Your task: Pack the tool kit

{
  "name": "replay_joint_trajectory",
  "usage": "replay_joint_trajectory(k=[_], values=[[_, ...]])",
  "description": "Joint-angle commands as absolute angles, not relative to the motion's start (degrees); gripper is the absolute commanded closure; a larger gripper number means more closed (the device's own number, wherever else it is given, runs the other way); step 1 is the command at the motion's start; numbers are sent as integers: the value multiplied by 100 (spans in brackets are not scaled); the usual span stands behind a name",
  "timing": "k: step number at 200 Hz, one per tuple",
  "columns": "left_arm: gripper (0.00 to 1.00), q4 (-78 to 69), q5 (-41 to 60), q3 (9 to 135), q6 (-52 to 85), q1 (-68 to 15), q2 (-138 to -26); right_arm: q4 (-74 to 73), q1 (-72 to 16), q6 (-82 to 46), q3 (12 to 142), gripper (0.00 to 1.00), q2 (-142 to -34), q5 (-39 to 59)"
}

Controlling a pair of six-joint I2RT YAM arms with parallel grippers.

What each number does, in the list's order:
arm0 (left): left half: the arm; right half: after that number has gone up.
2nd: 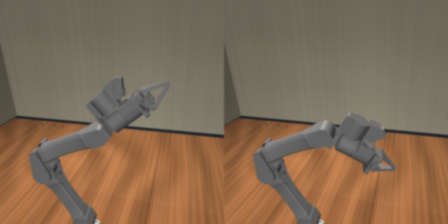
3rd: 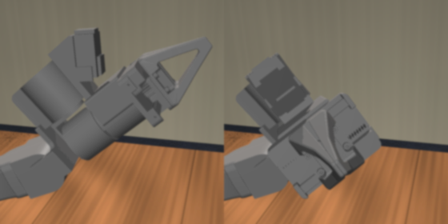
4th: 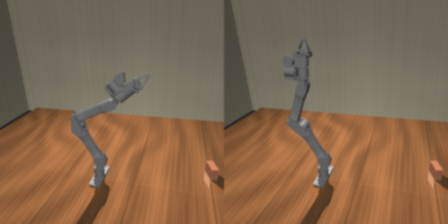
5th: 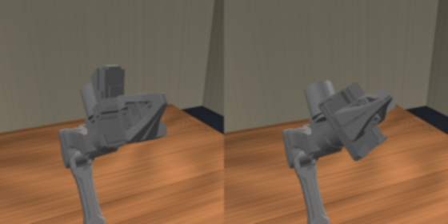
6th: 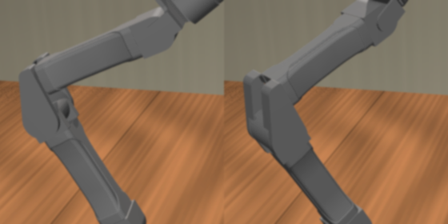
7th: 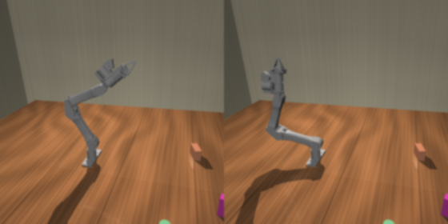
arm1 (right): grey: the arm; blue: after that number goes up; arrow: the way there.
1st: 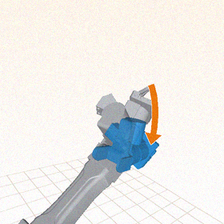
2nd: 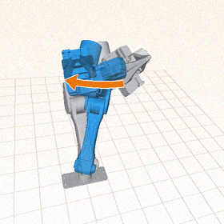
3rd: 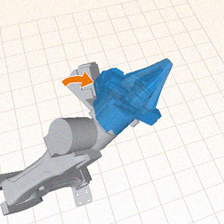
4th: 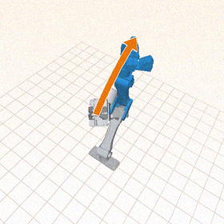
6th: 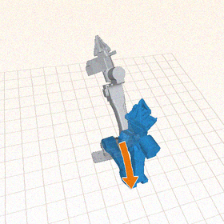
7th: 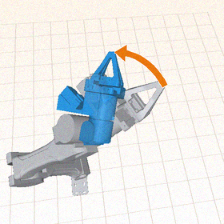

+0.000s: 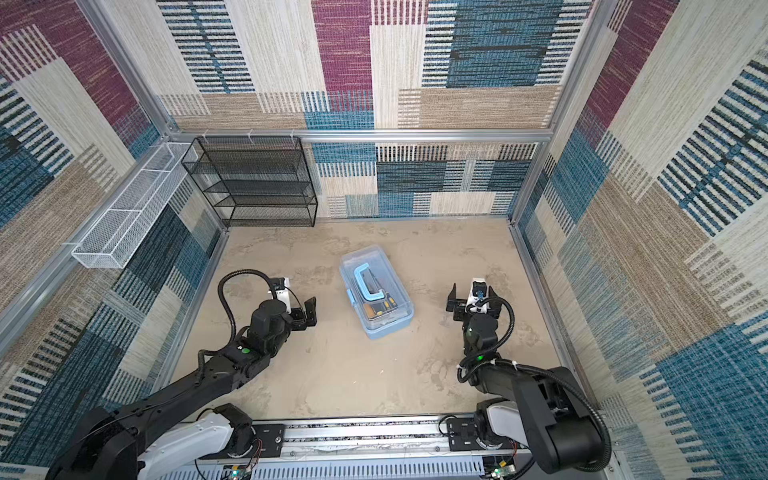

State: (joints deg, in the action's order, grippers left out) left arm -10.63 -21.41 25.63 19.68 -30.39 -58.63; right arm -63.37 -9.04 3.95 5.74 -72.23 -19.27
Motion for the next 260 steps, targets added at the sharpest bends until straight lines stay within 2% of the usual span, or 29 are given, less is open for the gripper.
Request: replay_joint_trajectory(k=[1, 47, 69, 80, 90, 100, 125, 169, 188, 208, 230, 249, 260], values=[[0, -978, -2396, 2507, 1741, -3035, -5687, -7342, -727, 358, 531, 0, -7441, -1644], [0, -591, -3006, 2698, 1540, -3010, -5601, -8145, -530, 364, 764, 0, -8566, -1186], [0, -523, -3439, 2654, 1342, -2980, -5403, -7592, -267, 148, 968, 0, -8572, -796], [1, -762, -3638, 2490, 1141, -2962, -5238, -8060, -246, 194, 1035, 0, -8995, -747], [2, -1111, -3807, 2278, 842, -2936, -5072, -7322, -145, 65, 1160, 0, -8724, -560], [2, -1545, -3995, 2050, 533, -2915, -4909, -7690, -79, 56, 1121, 0, -8894, -500], [0, -2500, -4220, 1603, 151, -2633, -4855, -7410, -70, 24, 1158, 0, -8786, -475], [0, -3776, -3737, 1696, -128, -1709, -6257, -7512, -66, 40, 1135, 0, -8823, -481], [0, -4701, -3029, 1619, -217, -1261, -6970, -7492, -62, 35, 1142, 0, -8809, -474], [2, -4983, -2240, 1670, -97, -714, -7554, -7486, -63, 35, 1140, 0, -8807, -470], [4, -5170, -1753, 1673, 17, -396, -7862, -7488, -67, 32, 1138, 0, -8806, -470], [4, -6194, -1767, 1492, 67, -276, -8410, -7488, -66, 29, 1136, 0, -8807, -472], [4, -5896, -1519, 1541, 79, -246, -8360, -7488, -67, 30, 1136, 0, -8807, -474]])
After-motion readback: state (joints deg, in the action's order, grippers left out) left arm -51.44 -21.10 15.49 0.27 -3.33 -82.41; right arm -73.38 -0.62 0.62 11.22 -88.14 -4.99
